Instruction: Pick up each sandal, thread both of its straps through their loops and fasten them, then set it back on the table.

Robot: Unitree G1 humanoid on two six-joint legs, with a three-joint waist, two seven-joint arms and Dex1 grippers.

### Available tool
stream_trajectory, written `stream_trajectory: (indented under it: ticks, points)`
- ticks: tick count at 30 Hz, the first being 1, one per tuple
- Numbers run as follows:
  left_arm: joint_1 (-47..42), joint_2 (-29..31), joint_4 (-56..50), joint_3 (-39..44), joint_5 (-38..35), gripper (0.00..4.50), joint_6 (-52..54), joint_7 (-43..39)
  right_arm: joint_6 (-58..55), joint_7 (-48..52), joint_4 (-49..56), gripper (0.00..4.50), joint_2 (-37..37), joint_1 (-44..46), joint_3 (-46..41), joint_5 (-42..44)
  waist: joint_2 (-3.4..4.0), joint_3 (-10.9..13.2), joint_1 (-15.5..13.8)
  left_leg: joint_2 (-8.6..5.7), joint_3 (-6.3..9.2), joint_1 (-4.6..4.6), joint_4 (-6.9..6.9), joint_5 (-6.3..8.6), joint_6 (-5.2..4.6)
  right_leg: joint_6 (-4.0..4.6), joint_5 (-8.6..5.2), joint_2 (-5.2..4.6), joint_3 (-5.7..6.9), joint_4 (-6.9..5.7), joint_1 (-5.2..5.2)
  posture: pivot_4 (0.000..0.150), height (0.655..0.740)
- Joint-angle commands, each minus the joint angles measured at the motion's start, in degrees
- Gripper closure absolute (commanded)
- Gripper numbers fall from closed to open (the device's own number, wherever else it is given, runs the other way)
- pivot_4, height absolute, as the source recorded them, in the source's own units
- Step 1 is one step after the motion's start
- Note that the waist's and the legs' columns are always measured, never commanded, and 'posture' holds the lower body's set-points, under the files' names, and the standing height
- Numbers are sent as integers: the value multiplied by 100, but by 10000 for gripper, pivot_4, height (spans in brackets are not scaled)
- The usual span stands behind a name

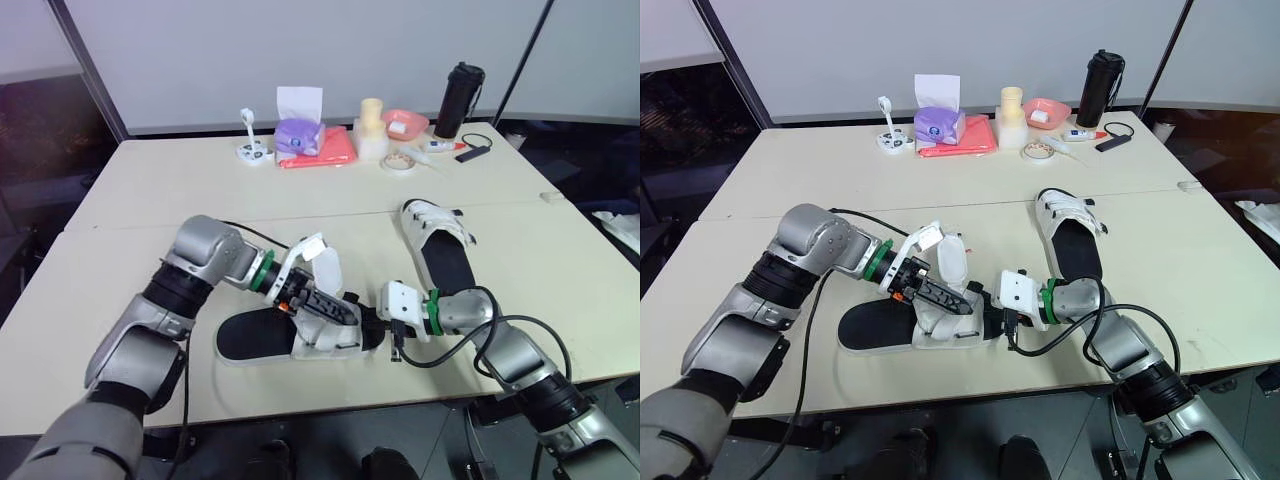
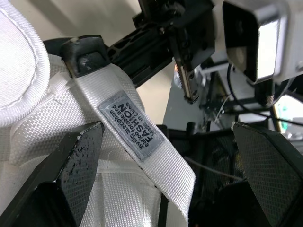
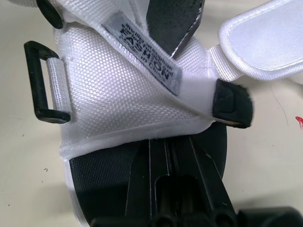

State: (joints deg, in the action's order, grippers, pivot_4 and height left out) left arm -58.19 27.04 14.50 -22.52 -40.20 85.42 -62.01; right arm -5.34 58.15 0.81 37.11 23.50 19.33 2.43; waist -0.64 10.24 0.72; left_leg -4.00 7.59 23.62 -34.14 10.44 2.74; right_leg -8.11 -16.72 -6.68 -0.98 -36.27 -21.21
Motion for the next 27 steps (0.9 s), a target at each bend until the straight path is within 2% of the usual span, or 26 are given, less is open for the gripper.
stream_trajectory:
  ticks: [1, 7, 8, 10, 17, 27]
  points:
    - [-131, -6, 13, -100, 23, 279, -18, -95, -206, -139, -407, 45000, 73, -160, 91, -391, 0, 0, -1, 0, 0, 0, 0, 0, 0, 0, 0, 0, 0, 0, 0, 1500, 7400]
    - [-113, -248, 149, 124, -61, 279, -4, -66, -208, -172, -367, 45000, 96, -219, 80, -382, -1, 0, -4, 0, 1, 0, -1, 0, 0, 0, 0, 0, 0, 0, 2, 1500, 7400]
    - [-106, -301, 199, 188, -64, 2681, 23, -23, -209, -173, -363, 45000, 101, -221, 78, -380, -1, 0, -4, 0, 1, 0, -1, 0, 0, 0, 0, 0, 0, 0, 1, 1500, 7400]
    - [-67, -415, 286, 312, -49, 8697, 59, 80, -211, -175, -360, 45000, 110, -226, 73, -375, -1, 0, -2, 0, 1, 0, -1, 0, -1, 0, 0, 0, 0, 0, 1, 1500, 7400]
    - [186, -625, 253, 647, -86, 44066, 207, 374, -215, -172, -358, 45000, 129, -217, 75, -380, -1, 0, -4, 0, 2, 0, -1, 0, -1, -1, 0, 0, 0, 0, 1, 1500, 7400]
    - [908, -649, -344, 1597, -284, 44688, -347, 611, -191, -169, -368, 45000, 129, -233, 82, -377, -1, -1, -3, 0, 3, -1, -1, 0, 0, 0, 0, -2, 0, 0, 1, 1500, 7400]
